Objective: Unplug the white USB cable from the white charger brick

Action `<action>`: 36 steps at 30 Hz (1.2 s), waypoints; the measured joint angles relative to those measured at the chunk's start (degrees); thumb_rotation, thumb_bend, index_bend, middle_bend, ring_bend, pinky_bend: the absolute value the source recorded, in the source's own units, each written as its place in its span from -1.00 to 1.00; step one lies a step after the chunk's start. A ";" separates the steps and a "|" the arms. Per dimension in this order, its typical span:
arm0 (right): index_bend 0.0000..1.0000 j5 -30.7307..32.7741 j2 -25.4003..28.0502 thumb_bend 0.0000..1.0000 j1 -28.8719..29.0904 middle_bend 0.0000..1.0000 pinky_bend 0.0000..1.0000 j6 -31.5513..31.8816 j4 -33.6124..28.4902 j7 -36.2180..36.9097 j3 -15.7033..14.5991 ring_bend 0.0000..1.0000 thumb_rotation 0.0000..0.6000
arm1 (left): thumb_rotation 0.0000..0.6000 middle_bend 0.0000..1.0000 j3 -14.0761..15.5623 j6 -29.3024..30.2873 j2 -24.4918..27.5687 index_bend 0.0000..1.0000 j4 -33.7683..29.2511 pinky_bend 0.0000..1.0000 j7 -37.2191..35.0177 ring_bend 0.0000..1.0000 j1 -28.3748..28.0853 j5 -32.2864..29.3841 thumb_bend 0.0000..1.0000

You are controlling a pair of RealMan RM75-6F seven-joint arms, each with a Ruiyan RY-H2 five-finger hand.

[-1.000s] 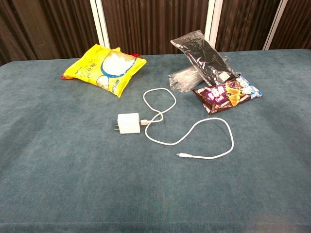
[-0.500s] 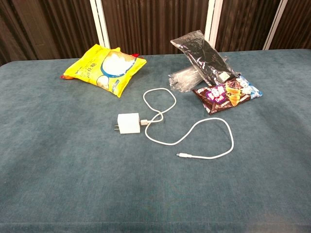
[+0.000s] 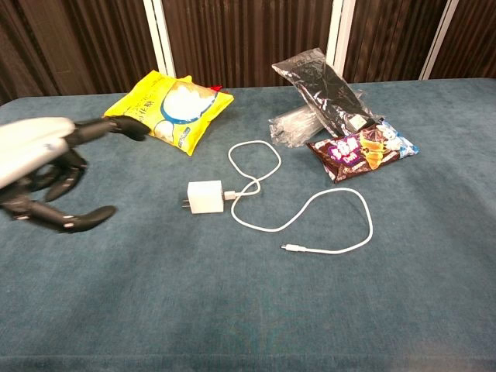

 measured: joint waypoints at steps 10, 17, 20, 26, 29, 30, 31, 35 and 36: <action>-1.00 2.94 0.08 -0.79 0.68 -1.00 -1.00 -2.05 0.70 0.28 0.96 -1.00 1.00 | 1.00 -0.69 -6.74 -7.56 -9.39 -0.69 3.97 0.87 12.92 0.68 -7.98 -18.91 -0.30; -1.00 4.27 0.03 -0.79 1.00 -1.00 -1.00 -3.06 1.08 0.25 1.33 -1.00 1.00 | 1.00 -0.58 -9.08 -8.61 -15.44 -0.62 8.94 0.87 14.42 0.69 -12.13 -25.48 -0.29; -1.00 4.79 0.16 -0.79 1.27 -1.00 -1.00 -3.99 0.91 0.14 1.30 -1.00 1.00 | 1.00 -0.55 -9.59 -8.46 -17.50 -0.59 11.28 0.88 14.74 0.72 -13.48 -26.57 -0.29; -1.00 4.69 0.78 -0.79 1.28 -1.00 -1.00 -4.06 0.73 2.01 1.24 -1.00 1.00 | 1.00 -0.55 -9.82 -7.55 -21.20 -0.59 17.78 0.88 16.65 0.75 -15.90 -29.17 -0.26; -1.00 5.00 1.21 -0.79 1.30 -1.00 -1.00 -4.33 0.69 2.70 1.27 -1.00 1.00 | 1.00 -0.54 -9.58 -6.42 -22.62 -0.57 20.55 0.88 16.59 0.75 -16.63 -28.88 -0.27; -1.00 5.03 1.27 -0.79 1.24 -1.00 -1.00 -4.12 0.68 2.90 1.33 -1.00 1.00 | 1.00 -0.53 -9.46 -6.29 -23.03 -0.56 21.15 0.88 16.41 0.75 -16.84 -28.92 -0.27; -1.00 5.06 1.32 -0.79 1.17 -1.00 -1.00 -3.95 0.69 3.06 1.37 -1.00 1.00 | 1.00 -0.53 -9.30 -6.28 -23.46 -0.56 21.68 0.88 16.08 0.75 -17.12 -29.10 -0.27; -1.00 5.04 1.58 -0.79 0.96 -1.00 -1.00 -3.60 0.66 3.36 1.38 -1.00 1.00 | 1.00 -0.51 -8.76 -6.61 -24.52 -0.50 22.72 0.90 15.30 0.80 -17.95 -29.22 -0.30; -1.00 5.03 1.66 -0.79 0.92 -1.00 -1.00 -3.56 0.62 3.45 1.37 -1.00 1.00 | 1.00 -0.50 -8.70 -6.61 -24.79 -0.49 22.91 0.90 15.22 0.80 -18.10 -29.22 -0.30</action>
